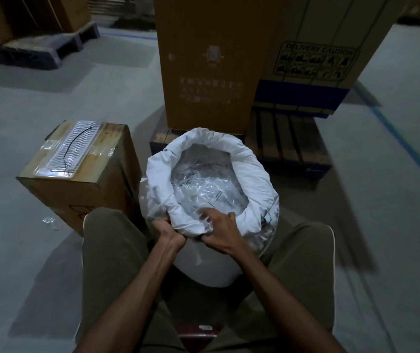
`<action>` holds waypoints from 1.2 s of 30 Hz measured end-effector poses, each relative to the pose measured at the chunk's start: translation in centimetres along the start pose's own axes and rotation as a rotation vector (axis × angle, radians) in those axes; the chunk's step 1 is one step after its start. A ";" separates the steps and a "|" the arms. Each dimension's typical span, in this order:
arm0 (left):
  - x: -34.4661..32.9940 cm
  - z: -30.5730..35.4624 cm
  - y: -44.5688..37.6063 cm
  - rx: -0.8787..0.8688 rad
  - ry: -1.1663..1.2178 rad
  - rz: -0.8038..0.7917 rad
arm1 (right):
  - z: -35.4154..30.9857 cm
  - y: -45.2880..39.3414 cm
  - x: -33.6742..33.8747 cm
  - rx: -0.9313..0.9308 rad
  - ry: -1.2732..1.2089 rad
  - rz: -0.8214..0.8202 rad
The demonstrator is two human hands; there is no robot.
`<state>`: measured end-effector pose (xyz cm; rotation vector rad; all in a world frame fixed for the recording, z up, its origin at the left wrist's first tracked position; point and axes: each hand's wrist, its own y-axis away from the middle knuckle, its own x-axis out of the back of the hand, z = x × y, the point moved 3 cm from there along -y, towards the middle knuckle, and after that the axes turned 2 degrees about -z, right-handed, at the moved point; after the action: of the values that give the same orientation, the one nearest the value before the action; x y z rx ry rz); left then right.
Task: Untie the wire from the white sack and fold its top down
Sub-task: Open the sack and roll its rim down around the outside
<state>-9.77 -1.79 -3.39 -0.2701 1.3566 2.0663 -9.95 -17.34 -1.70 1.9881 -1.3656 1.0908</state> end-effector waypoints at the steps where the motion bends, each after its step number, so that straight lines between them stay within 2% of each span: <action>1: 0.4 0.1 -0.6 0.003 0.024 0.017 | -0.3 -0.3 -0.1 0.021 -0.033 0.007; 3: 1.2 0.1 -2.6 -0.001 -0.036 -0.051 | -0.7 -0.8 -0.4 0.030 -0.082 0.005; 6: 1.1 1.0 -1.3 -0.010 -0.238 -0.153 | -0.9 -1.1 -1.1 -0.017 -0.086 0.028; 9: 1.5 3.0 -0.8 -0.241 -0.462 0.008 | -1.1 -1.1 -2.3 -0.016 0.045 0.077; 11: 2.1 4.0 -1.4 -0.395 -0.599 0.051 | -1.6 -0.8 -3.8 0.028 0.174 0.111; 14: 2.1 3.8 -2.2 -0.385 -0.752 0.022 | -2.4 0.0 -5.2 0.101 0.302 0.138; 18: 1.4 3.5 -5.3 -0.301 -0.735 0.022 | -2.1 -0.5 -4.1 0.098 0.177 0.029; 21: 1.5 3.6 -4.9 -0.147 -0.473 -0.011 | -1.7 -1.3 -3.3 -0.014 -0.137 -0.084; 23: 1.7 3.4 -4.5 -0.061 -0.335 -0.049 | -1.6 -2.4 -3.4 -0.075 -0.208 -0.115; 25: 1.9 3.5 -4.4 -0.095 -0.329 -0.035 | -1.8 -3.6 -3.7 -0.100 -0.179 -0.160; 26: 2.1 3.7 -4.6 -0.095 -0.355 -0.031 | -2.0 -4.0 -3.9 -0.103 -0.171 -0.125; 30: 0.9 5.3 -7.1 -0.162 -0.797 -0.095 | -2.4 -4.7 -4.3 -0.142 -0.082 0.074; 32: 0.5 6.5 -7.0 -0.291 -1.082 -0.033 | -2.9 -4.7 -5.1 -0.135 0.027 0.103; 34: 0.5 7.2 -7.1 -0.341 -1.058 0.026 | -4.2 -4.7 -6.4 -0.043 0.212 0.084; 36: 0.4 8.2 -7.6 -0.362 -0.879 0.047 | -5.2 -4.3 -7.6 0.058 0.394 0.037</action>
<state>-4.02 7.50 -5.61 0.4833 0.4622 2.0601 -9.10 -7.68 -4.89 1.6735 -1.1742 1.4605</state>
